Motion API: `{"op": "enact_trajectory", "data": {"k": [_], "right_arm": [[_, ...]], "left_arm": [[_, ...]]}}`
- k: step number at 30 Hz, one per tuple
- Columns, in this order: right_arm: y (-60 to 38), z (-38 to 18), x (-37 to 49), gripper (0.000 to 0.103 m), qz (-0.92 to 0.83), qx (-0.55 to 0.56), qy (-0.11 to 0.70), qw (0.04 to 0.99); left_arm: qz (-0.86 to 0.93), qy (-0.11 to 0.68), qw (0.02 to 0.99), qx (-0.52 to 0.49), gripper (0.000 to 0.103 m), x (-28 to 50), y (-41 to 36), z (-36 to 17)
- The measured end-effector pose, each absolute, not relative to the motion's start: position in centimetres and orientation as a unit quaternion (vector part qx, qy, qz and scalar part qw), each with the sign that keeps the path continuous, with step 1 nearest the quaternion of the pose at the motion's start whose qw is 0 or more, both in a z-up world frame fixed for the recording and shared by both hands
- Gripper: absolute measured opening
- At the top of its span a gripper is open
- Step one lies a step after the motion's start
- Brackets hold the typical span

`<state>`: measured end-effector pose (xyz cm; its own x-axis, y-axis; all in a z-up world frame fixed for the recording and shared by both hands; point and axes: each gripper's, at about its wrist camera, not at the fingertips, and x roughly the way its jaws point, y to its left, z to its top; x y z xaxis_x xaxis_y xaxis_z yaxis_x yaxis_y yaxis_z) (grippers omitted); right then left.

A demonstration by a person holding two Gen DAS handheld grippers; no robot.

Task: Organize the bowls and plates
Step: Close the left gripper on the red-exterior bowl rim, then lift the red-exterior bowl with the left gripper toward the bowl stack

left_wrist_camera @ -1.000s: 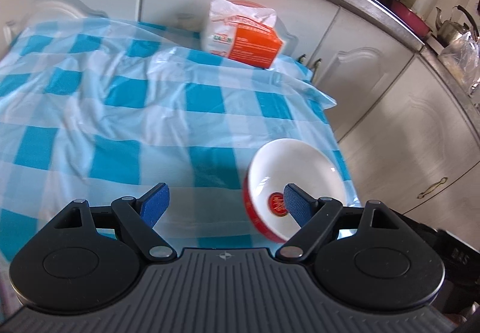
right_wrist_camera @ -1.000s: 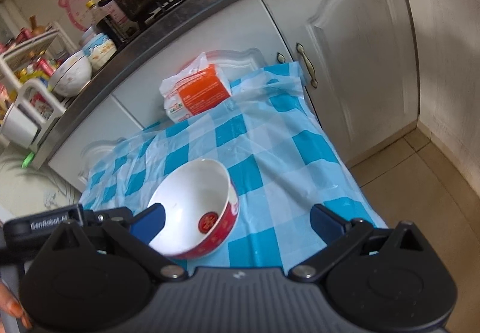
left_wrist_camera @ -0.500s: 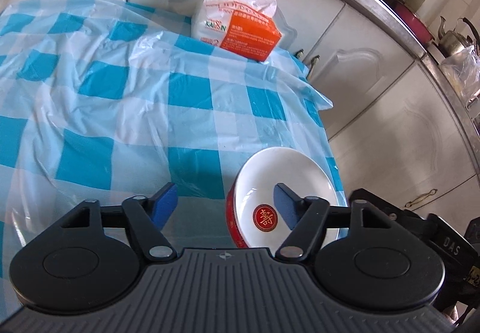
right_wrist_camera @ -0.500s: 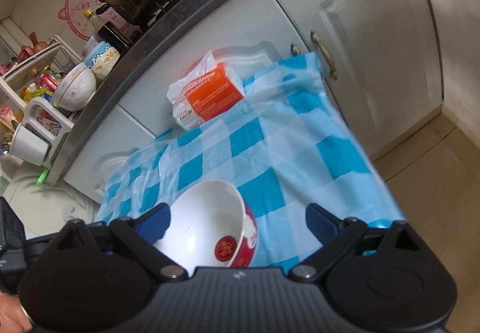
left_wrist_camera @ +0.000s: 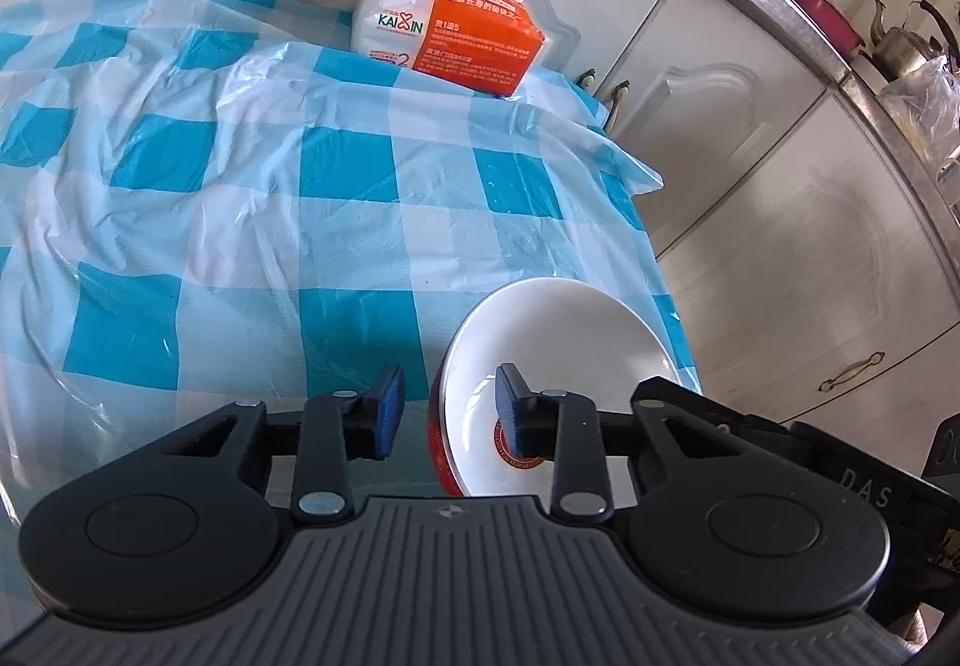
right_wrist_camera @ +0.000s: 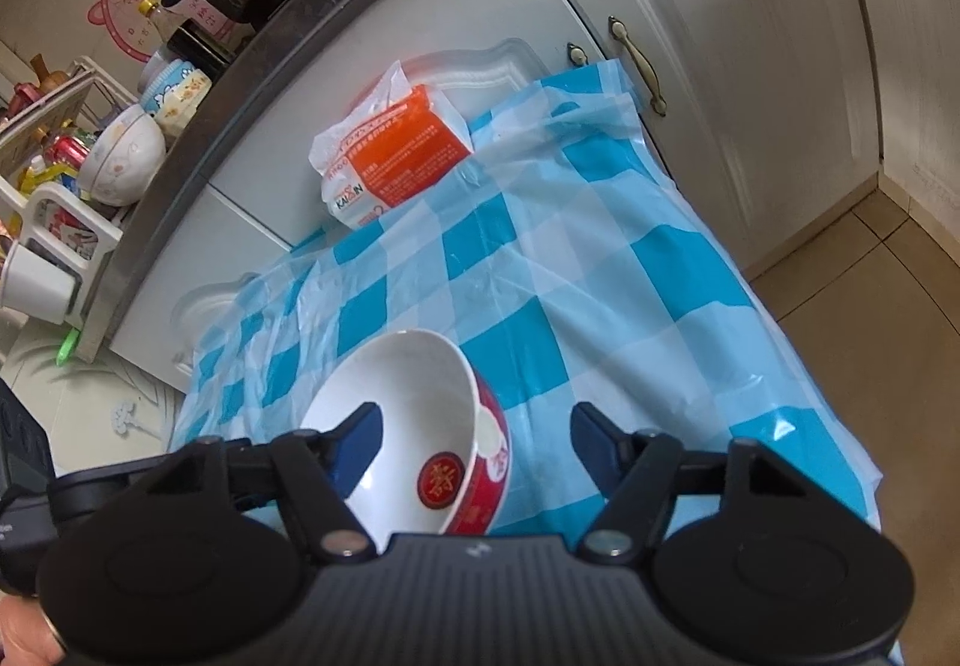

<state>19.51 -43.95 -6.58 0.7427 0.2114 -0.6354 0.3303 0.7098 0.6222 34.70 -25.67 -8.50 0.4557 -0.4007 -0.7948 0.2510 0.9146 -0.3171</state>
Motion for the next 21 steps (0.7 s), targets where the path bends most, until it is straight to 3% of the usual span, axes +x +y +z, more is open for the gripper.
{"op": "enact_trajectory", "data": {"k": [7, 17, 21], "right_arm": [[-43.0, -6.5, 19.9, 0.055, -0.013, 0.376, 0.361, 0.853], [-42.9, -6.5, 19.8, 0.056, -0.018, 0.381, 0.359, 0.851], [-42.6, -6.4, 19.9, 0.06, -0.022, 0.38, 0.361, 0.851]], "left_arm": [[-0.197, 0.485, 0.848, -0.081, 0.028, 34.6, -25.5, -8.5], [-0.194, 0.478, 0.851, -0.091, 0.019, 34.4, -25.5, -8.4], [-0.196, 0.475, 0.853, -0.092, 0.018, 34.1, -25.4, -8.2]]}}
